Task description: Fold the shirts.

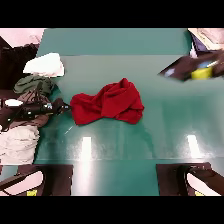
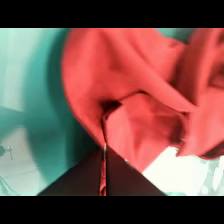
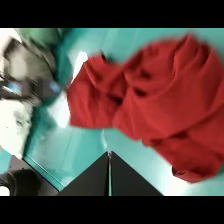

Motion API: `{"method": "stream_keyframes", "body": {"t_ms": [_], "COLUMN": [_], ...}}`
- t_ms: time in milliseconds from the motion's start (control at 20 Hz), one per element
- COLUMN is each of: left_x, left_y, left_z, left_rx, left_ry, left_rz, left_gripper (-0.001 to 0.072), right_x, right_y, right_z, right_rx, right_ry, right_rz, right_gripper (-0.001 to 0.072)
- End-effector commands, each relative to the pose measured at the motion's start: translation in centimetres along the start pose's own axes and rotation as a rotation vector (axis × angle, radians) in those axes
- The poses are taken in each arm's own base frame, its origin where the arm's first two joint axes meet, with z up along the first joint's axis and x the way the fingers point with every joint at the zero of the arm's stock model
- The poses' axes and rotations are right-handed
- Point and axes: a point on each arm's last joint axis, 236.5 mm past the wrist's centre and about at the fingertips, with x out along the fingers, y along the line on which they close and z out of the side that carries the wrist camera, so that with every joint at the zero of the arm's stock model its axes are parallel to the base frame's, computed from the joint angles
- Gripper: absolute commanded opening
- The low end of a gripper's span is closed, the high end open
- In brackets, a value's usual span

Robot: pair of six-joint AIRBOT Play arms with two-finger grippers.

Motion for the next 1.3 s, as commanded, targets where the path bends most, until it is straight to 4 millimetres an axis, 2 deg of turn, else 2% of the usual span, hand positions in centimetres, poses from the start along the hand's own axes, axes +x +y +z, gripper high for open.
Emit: {"method": "stream_keyframes", "body": {"t_ms": [0, 50, 150, 200, 350, 550, 750, 800, 850, 950, 1000, 1050, 1150, 1250], "left_x": [-1.2, -1.4, -1.6, -1.6, -1.6, -1.7, -1.6, -1.6, -1.6, -1.6, -1.6, -1.6, -2.1, -3.9], "left_y": [-2.6, -3.1, -3.5, -3.4, -2.6, -2.3, -2.3, -2.2, -2.2, -2.2, -2.2, -2.3, -2.5, -4.3], "left_z": [1.5, 1.9, 2.2, 2.1, 1.4, 0.6, 0.6, 0.6, 0.6, 0.6, 0.6, 0.6, 1.1, 3.6], "left_rx": [0.07, 0.085, 0.102, 0.106, 0.13, 0.144, 0.144, 0.144, 0.144, 0.144, 0.144, 0.144, 0.149, 0.188], "left_ry": [-0.004, -0.008, -0.006, -0.001, 0.029, 0.064, 0.064, 0.064, 0.064, 0.064, 0.065, 0.065, 0.056, 0.011], "left_rz": [-0.041, -0.047, -0.05, -0.046, -0.014, -0.003, -0.003, -0.003, -0.003, -0.003, -0.003, -0.004, -0.008, -0.026], "left_gripper": [0.0023, 0.0024, 0.0024, 0.0024, 0.0024, 0.0024, 0.0024, 0.0024, 0.0024, 0.0024, 0.0024, 0.0024, 0.0024, 0.0024], "right_x": [8.9, 11.2, 15.0, 16.7, 20.8, 24.0, 24.4, 24.3, 24.3, 24.3, 24.3, 24.0, 22.5, 18.7], "right_y": [-2.3, -2.9, -3.7, -3.7, -2.7, -3.3, -3.7, -3.9, -4.1, -4.2, -4.1, -3.8, -2.6, -1.3], "right_z": [-6.7, -9.2, -13.3, -14.4, -15.0, -13.2, -10.8, -10.7, -10.5, -9.7, -9.4, -9.2, -8.0, -5.4], "right_rx": [0.065, 0.093, 0.151, 0.154, 0.149, 0.195, 0.187, 0.19, 0.195, 0.196, 0.193, 0.18, 0.117, 0.067], "right_ry": [0.075, 0.136, 0.226, 0.239, 0.228, 0.2, 0.136, 0.135, 0.13, 0.101, 0.089, 0.085, 0.054, -0.016], "right_rz": [-0.047, -0.061, -0.096, -0.104, -0.095, -0.113, -0.114, -0.116, -0.118, -0.117, -0.113, -0.107, -0.084, -0.063], "right_gripper": [0.0317, 0.0419, 0.0419, 0.0418, 0.0419, 0.0418, 0.0405, 0.0379, 0.0322, 0.0282, 0.01, 0.0015, 0.0014, 0.0014]}}
